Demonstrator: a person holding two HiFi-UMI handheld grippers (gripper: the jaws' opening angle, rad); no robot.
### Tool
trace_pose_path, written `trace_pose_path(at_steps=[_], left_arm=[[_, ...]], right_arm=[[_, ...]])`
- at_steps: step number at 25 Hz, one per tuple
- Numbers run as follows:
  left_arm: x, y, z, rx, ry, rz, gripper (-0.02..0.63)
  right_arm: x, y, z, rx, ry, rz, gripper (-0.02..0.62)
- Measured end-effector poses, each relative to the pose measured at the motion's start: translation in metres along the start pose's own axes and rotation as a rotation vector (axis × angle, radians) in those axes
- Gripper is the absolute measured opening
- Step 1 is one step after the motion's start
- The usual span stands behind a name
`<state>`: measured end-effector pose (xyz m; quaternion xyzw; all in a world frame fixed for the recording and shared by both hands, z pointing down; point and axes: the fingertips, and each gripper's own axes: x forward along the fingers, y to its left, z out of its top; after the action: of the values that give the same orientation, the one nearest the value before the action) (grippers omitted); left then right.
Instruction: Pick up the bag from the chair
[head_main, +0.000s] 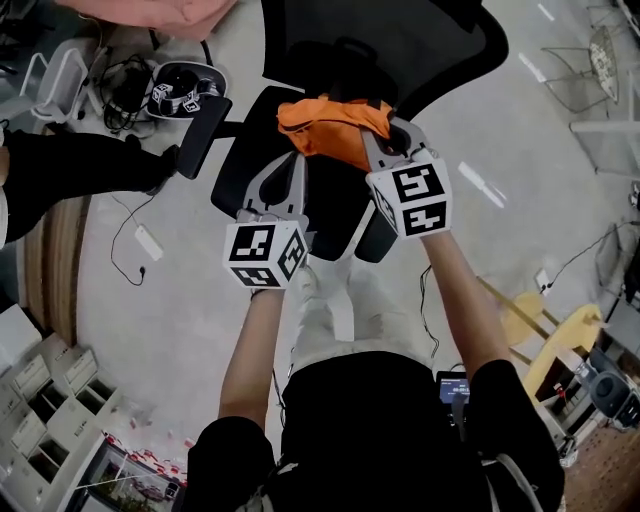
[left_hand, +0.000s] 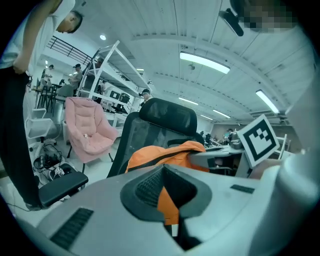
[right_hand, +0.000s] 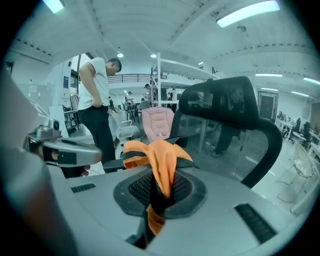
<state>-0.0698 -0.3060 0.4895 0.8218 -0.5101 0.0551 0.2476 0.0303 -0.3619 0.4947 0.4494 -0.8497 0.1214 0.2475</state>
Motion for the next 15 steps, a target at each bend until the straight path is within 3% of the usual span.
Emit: trace_pose_path(at_steps=[15], left_arm=[[-0.065,-0.032,0.082,0.055,-0.124,-0.004,0.006]], right_arm=[[-0.073,0.028,0.089,-0.005,-0.153,0.011,0.011]])
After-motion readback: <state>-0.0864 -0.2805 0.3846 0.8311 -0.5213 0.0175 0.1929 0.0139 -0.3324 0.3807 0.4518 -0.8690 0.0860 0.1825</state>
